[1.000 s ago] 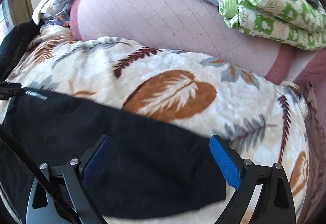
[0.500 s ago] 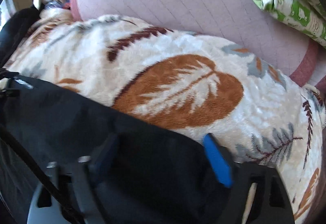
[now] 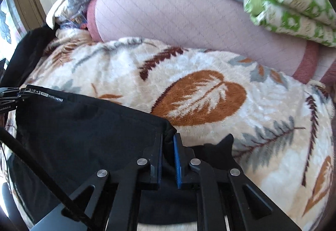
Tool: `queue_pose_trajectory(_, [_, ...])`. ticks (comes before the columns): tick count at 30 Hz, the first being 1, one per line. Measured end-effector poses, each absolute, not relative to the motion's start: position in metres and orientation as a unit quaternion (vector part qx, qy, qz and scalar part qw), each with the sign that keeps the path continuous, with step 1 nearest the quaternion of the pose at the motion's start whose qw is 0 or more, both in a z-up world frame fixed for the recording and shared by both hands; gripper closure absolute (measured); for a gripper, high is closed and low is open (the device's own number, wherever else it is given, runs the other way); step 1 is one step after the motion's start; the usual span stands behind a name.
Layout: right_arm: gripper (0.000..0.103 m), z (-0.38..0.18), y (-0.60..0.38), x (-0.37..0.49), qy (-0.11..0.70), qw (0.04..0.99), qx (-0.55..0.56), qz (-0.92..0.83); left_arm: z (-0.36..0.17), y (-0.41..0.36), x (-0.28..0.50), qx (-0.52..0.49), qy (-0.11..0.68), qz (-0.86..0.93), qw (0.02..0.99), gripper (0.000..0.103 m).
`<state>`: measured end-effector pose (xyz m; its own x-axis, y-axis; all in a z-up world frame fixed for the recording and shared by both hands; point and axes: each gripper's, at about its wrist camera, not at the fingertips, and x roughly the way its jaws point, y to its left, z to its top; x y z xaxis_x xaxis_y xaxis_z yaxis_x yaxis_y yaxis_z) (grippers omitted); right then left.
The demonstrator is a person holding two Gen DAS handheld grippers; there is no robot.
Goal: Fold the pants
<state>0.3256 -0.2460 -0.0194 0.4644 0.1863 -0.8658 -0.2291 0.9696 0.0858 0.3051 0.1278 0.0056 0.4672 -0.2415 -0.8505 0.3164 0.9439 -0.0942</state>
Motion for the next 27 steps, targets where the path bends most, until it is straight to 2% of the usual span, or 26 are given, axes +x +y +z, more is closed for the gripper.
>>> queue_pose_trajectory(6, [0.093,0.016,-0.256,0.259,0.475,0.873,0.004,0.113,0.045,0.130,0.239,0.032,0.447,-0.164,0.879,0.088])
queue_pose_trajectory(8, [0.098,0.023,-0.258,0.225,0.468,0.878,0.014,0.105,0.051,0.129,0.208,0.047,0.428,-0.152,0.890,0.088])
queue_pose_trajectory(10, [0.098,0.026,-0.260,0.197,0.463,0.881,0.022,0.097,0.050,0.130,0.175,0.051,0.413,-0.144,0.898,0.088])
queue_pose_trajectory(16, [0.098,0.020,-0.269,0.101,0.465,0.877,0.086,0.081,0.025,0.139,0.090,0.042,0.407,-0.118,0.905,0.083])
queue_pose_trajectory(23, [0.096,-0.020,-0.268,0.013,0.512,0.847,0.133,0.052,-0.026,0.156,0.041,0.000,0.478,-0.082,0.874,0.070])
queue_pose_trajectory(24, [0.093,-0.026,-0.269,0.008,0.521,0.841,0.138,0.047,-0.029,0.159,0.036,-0.009,0.480,-0.081,0.874,0.069])
queue_pose_trajectory(26, [0.080,-0.033,-0.275,-0.006,0.531,0.832,0.158,0.030,-0.027,0.166,0.026,-0.034,0.482,-0.077,0.872,0.066])
queue_pose_trajectory(27, [0.067,-0.033,-0.279,-0.010,0.529,0.832,0.165,0.022,-0.025,0.169,0.022,-0.041,0.482,-0.076,0.872,0.060])
